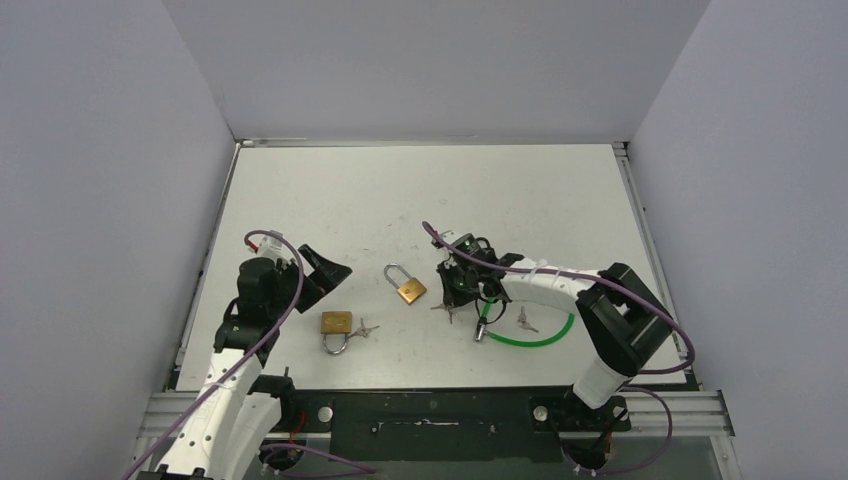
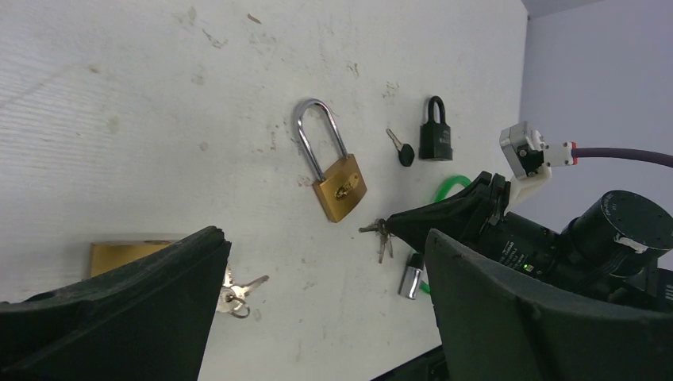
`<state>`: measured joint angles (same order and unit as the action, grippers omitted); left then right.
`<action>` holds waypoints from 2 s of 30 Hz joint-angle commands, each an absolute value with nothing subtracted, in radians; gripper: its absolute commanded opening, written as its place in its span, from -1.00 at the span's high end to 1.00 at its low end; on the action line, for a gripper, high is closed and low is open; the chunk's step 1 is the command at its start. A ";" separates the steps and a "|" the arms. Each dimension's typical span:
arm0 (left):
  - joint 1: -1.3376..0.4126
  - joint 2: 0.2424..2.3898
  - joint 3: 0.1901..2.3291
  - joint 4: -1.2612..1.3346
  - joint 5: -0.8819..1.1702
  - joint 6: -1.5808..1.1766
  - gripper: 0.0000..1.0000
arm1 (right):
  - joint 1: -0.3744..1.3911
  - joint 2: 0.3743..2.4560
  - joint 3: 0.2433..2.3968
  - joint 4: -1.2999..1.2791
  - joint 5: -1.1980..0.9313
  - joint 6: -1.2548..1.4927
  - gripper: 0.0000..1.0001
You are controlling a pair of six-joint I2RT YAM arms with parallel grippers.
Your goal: Unlock with the key
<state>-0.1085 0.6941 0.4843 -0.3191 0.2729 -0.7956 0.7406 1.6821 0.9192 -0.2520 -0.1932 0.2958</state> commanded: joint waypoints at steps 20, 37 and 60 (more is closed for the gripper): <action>-0.469 0.884 0.289 0.523 0.334 -1.357 -0.81 | 0.708 1.224 0.690 0.351 -0.503 0.678 1.00; -0.599 0.951 0.473 0.698 0.638 -0.720 -0.63 | 0.709 1.183 0.948 0.030 -0.657 0.728 1.00; -0.659 1.018 0.616 0.581 0.613 -0.641 1.00 | 0.705 1.156 1.005 -0.118 -0.629 0.723 0.15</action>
